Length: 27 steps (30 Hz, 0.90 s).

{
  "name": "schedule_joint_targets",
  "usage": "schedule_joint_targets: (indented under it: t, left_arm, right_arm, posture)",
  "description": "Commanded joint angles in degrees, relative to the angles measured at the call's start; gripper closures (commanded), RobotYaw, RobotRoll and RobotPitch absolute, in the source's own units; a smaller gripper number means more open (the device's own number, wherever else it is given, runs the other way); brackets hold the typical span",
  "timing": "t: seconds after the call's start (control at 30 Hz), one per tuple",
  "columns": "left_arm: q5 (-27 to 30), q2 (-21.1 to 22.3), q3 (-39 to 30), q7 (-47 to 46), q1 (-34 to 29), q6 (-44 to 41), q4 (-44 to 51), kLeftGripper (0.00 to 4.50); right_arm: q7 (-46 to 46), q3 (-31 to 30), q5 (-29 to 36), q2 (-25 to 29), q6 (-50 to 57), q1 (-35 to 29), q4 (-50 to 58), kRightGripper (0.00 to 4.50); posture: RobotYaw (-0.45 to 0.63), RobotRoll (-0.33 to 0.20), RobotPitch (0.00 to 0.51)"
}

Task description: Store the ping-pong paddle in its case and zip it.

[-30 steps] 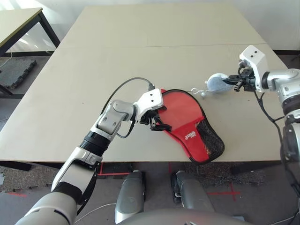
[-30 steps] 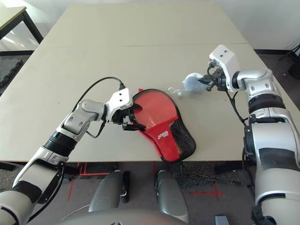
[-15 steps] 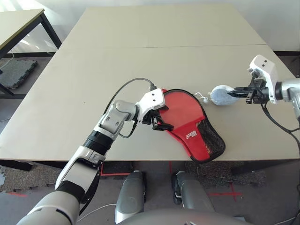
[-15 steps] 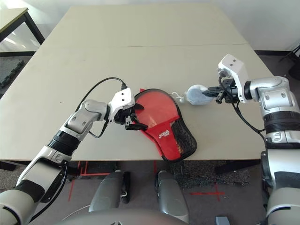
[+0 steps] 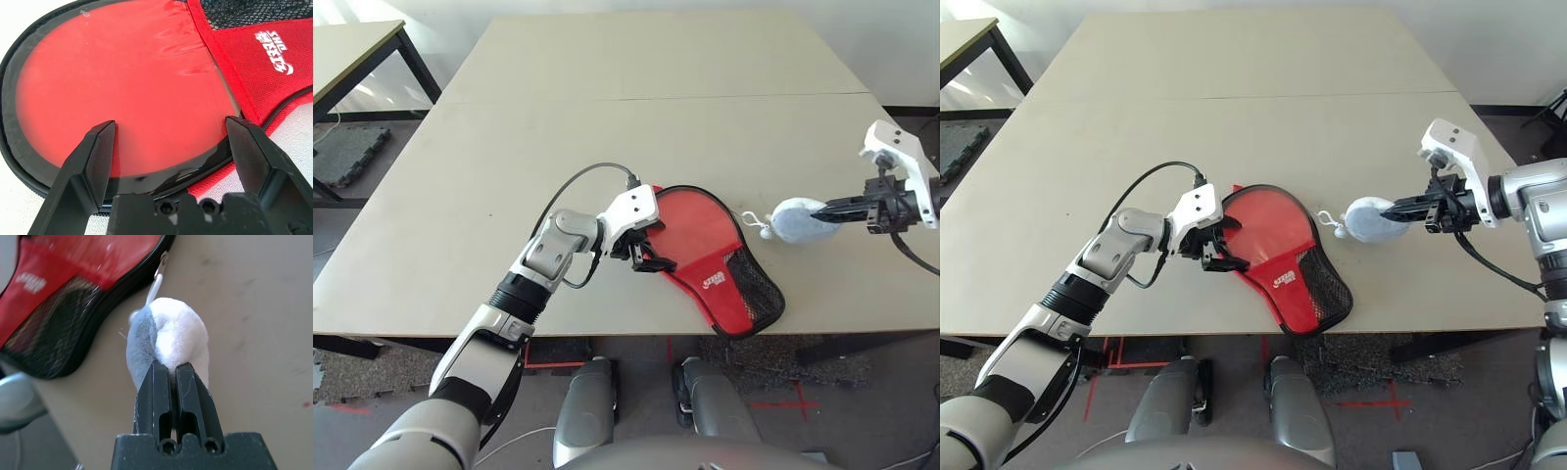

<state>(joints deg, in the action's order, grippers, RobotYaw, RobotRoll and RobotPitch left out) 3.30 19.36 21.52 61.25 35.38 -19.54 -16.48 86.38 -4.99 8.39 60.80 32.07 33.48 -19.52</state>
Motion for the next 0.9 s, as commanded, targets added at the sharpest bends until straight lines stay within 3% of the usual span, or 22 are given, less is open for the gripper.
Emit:
schedule_joint_targets:
  t: [0.03, 0.5, 0.77, 0.9]
  left_arm:
    - [-1.61, 0.67, 2.08, 0.26, -1.88, -1.51, -1.23, 0.00]
    - [-1.62, 0.94, 2.19, 0.35, -2.26, -1.68, -0.69, 0.00]
    - [-1.57, 1.35, 1.88, 0.20, -2.14, -1.75, -0.74, 0.00]
    - [-1.39, 1.56, 1.69, 0.18, -2.16, -1.75, -0.53, 0.00]
  right_arm:
    - [4.44, -2.14, 0.90, 3.33, 1.65, -3.09, 3.58, 4.48]
    - [6.12, -9.25, 5.83, 12.22, 0.61, -9.41, 8.41, 4.48]
    - [6.12, -12.17, 16.80, 18.20, 3.39, -11.14, 13.42, 4.48]
    - [6.12, -11.81, 16.38, 19.26, 2.67, -11.92, 12.37, 4.48]
  posture:
    - [0.01, 0.000, 0.137]
    - [0.02, 0.000, 0.141]
    - [0.02, 0.000, 0.141]
    - [0.02, 0.000, 0.142]
